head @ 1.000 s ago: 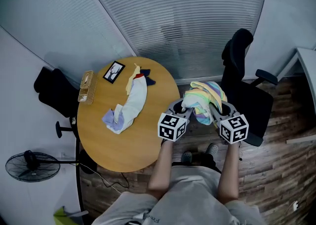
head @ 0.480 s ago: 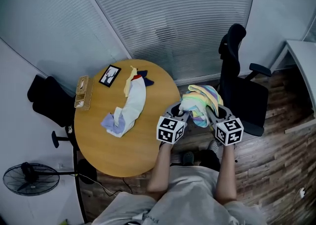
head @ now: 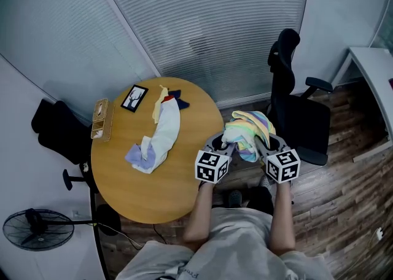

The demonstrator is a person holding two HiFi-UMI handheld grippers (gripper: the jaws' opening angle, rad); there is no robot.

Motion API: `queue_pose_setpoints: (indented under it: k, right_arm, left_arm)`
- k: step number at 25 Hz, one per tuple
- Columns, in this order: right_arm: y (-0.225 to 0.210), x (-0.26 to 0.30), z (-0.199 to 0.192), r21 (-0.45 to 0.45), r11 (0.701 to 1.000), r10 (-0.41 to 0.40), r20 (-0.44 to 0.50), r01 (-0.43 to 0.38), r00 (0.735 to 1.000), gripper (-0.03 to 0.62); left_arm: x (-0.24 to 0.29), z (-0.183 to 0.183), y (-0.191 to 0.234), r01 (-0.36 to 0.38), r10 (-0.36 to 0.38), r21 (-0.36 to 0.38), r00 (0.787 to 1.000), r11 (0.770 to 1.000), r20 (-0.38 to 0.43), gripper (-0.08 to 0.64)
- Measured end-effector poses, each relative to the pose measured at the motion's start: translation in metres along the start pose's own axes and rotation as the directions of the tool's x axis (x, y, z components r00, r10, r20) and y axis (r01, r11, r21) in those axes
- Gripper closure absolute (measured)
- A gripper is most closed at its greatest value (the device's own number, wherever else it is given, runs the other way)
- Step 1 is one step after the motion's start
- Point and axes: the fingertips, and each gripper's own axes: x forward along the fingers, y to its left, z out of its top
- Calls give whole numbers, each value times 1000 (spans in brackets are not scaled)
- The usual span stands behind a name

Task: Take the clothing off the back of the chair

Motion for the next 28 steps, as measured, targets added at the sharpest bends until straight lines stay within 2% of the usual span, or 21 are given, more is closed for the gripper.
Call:
queue_pose_setpoints:
  k: [8,14,22,28]
  right_arm:
    - [0,-1,-10,1,1000,-11,-7,11,1000,510]
    - [1,-2,-7,-8,1000,-12,-5,12,1000,515]
    - [-4,-11,-9,-13,999,-34,-1,34,999,515]
    - [-9,-18,-13,16,998,-59,19,59,998,515]
  left_arm:
    - [1,-12,-2,17,-17,-1,1000,1000,-3,438]
    - [0,-6,-2,24,-24,26,1000,999,-4,437]
    - [6,-5,-8,44,-44,26,999,999,3,436]
    - [9,-5,-13,65,-64,50,998,997,-9,436]
